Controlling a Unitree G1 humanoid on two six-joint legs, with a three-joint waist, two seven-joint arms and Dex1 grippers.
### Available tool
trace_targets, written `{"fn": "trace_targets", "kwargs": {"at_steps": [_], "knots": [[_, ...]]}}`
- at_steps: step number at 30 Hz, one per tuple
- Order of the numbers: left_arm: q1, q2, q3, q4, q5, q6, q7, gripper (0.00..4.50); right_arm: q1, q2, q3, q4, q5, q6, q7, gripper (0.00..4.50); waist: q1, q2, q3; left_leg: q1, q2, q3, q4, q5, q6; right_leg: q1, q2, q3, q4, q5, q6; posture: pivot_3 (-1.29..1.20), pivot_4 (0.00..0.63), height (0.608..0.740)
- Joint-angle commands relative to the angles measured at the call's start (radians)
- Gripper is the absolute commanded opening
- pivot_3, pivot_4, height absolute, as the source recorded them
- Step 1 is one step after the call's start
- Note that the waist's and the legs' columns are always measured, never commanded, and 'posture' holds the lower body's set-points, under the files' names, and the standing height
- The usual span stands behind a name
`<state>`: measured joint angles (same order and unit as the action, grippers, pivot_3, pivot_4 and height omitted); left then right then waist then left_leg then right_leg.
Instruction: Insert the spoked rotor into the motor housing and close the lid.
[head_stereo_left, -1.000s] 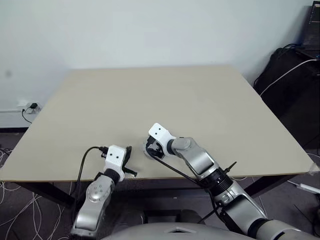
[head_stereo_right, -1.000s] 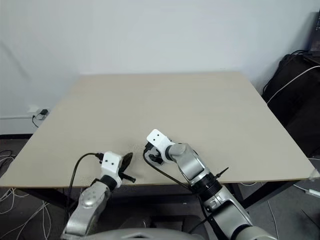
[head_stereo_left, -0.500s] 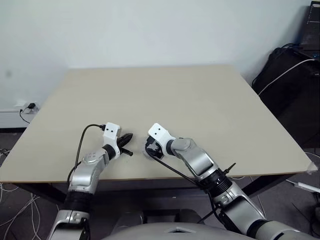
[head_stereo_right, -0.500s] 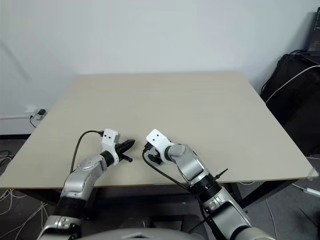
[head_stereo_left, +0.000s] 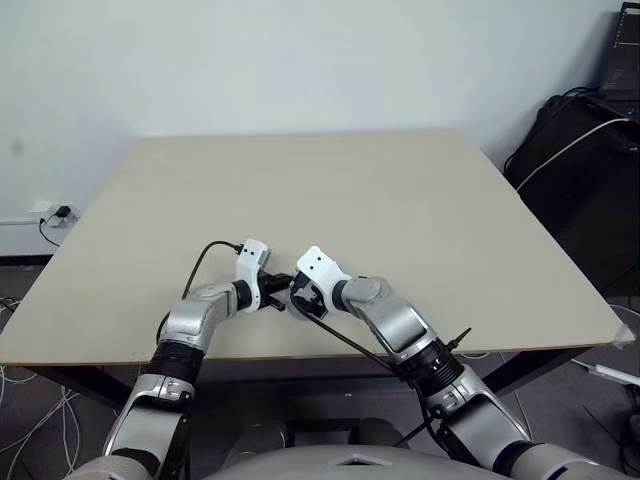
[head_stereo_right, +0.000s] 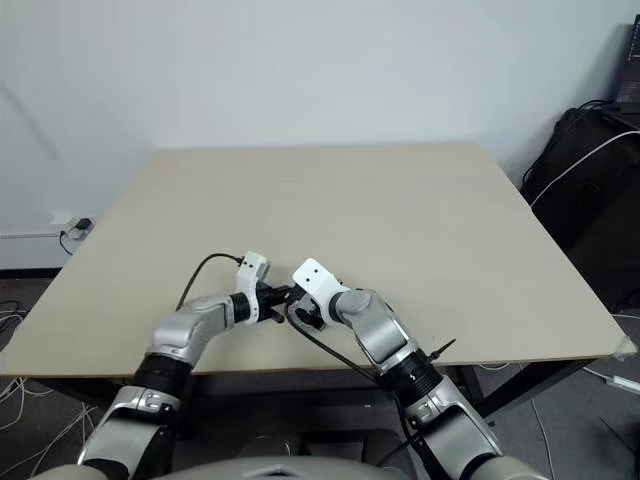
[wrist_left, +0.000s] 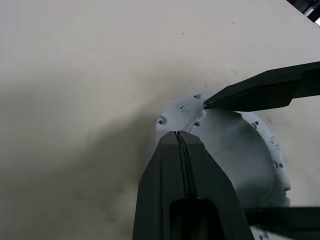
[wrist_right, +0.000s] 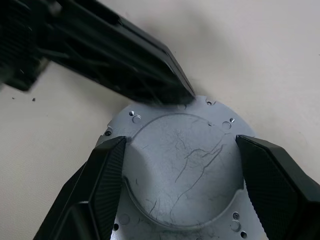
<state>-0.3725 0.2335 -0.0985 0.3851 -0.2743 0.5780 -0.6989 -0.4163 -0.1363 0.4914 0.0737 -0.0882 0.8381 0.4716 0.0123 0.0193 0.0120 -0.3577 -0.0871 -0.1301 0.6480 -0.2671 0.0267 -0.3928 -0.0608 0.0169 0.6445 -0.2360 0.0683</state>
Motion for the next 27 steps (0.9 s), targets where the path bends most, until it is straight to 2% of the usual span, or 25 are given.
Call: {"fn": "trace_targets", "kwargs": {"at_steps": [1, 15, 17, 19, 27], "knots": [[-0.040, -0.005, -0.009, 0.017, 0.017, -0.002, 0.001, 0.00, 0.019, -0.010, -0.008, 0.033, -0.013, 0.032, -0.023, 3.19, 0.000, 0.000, 0.000, 0.000, 0.000, 0.000, 0.000, 0.000, 0.000, 0.000, 0.000, 0.000, 0.000, 0.000, 0.000, 0.00, 0.000, 0.740], [-0.031, -0.011, -0.050, 0.025, 0.048, 0.027, -0.007, 0.00, 0.037, -0.013, -0.013, 0.012, -0.006, 0.022, -0.021, 3.19, 0.001, -0.001, -0.001, 0.000, 0.000, -0.001, 0.000, 0.000, -0.001, 0.000, 0.000, 0.000, 0.000, 0.000, 0.000, 0.00, 0.000, 0.740], [-0.028, -0.013, -0.051, 0.023, 0.048, 0.028, -0.006, 0.00, 0.046, -0.011, -0.026, -0.004, 0.000, 0.032, -0.025, 3.93, 0.001, -0.001, -0.001, 0.000, -0.001, -0.001, 0.000, 0.000, -0.001, 0.000, 0.000, 0.000, 0.000, 0.000, 0.000, 0.00, 0.000, 0.740], [-0.029, -0.019, -0.043, 0.025, 0.043, 0.028, -0.003, 0.00, 0.057, -0.012, -0.038, -0.023, 0.001, 0.045, -0.031, 4.47, 0.001, -0.001, -0.001, 0.000, -0.001, -0.001, 0.000, 0.000, -0.001, 0.000, 0.000, 0.000, 0.000, 0.000, 0.000, 0.00, 0.000, 0.740], [-0.018, -0.024, -0.050, 0.015, 0.044, 0.031, -0.011, 0.00, 0.168, -0.062, -0.078, -0.221, 0.015, 0.128, -0.043, 4.47, 0.006, -0.002, -0.001, -0.001, -0.002, -0.002, -0.001, -0.001, -0.001, 0.000, -0.001, 0.001, -0.001, -0.001, 0.001, 0.00, 0.000, 0.740]]}}
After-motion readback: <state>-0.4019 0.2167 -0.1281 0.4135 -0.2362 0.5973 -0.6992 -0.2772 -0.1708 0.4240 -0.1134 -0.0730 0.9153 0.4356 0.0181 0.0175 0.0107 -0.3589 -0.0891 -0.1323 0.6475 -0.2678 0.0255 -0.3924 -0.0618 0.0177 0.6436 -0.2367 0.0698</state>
